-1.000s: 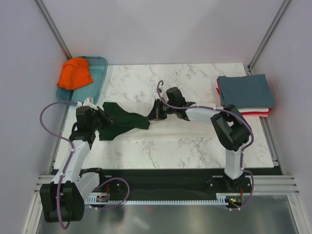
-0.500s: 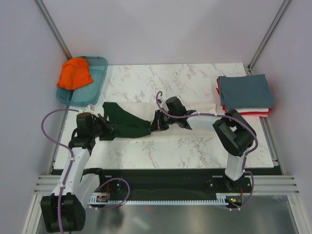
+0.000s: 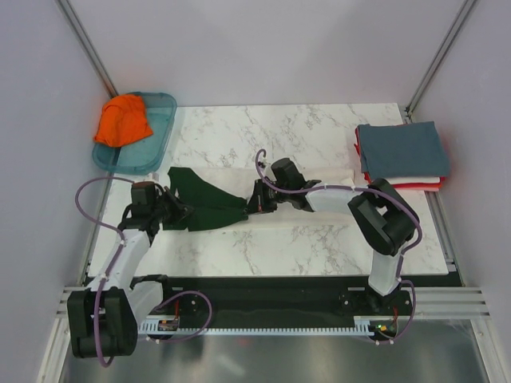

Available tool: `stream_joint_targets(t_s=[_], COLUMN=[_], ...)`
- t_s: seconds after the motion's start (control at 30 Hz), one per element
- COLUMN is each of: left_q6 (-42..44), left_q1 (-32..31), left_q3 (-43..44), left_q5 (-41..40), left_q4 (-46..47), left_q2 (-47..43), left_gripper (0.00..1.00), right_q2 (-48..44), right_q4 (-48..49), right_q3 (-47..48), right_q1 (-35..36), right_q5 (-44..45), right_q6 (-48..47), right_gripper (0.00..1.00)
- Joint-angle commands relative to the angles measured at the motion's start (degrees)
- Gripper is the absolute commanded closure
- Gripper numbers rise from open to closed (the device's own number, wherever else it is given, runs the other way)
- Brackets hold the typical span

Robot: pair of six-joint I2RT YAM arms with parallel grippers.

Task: Fold and stack the t-shirts
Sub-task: Fold the tshirt

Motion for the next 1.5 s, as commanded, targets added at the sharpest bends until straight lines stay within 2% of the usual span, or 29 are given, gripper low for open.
stream_joint_targets(t_s=[0.0, 0.5, 1.0, 1.47], left_q6=[0.1, 0.1, -0.1, 0.7], left_q1=[-0.1, -0.1, -0.1, -0.1], left_q3=[0.3, -0.1, 0.0, 2.5], left_q5=[-1.5, -2.1, -4.5, -5.3], left_q4=[4.3, 10.9, 14.3, 19.7], left_q2=[1.1, 9.1, 10.3, 17.1], left_gripper=[0.98, 0.98, 0.98, 0.98], right_q2=[1.2, 5.3, 7.0, 7.2], right_q4=[-0.1, -3.1, -4.6, -4.9], right_q3=[2.4, 6.5, 8.7, 8.8], right_q1=[0.2, 0.3, 0.2, 0.2], right_q5=[1.4, 4.9, 7.2, 9.0], right_q6=[-1.9, -4.0, -5.1, -5.6], right_gripper=[1.0, 0.99, 0.99, 0.99])
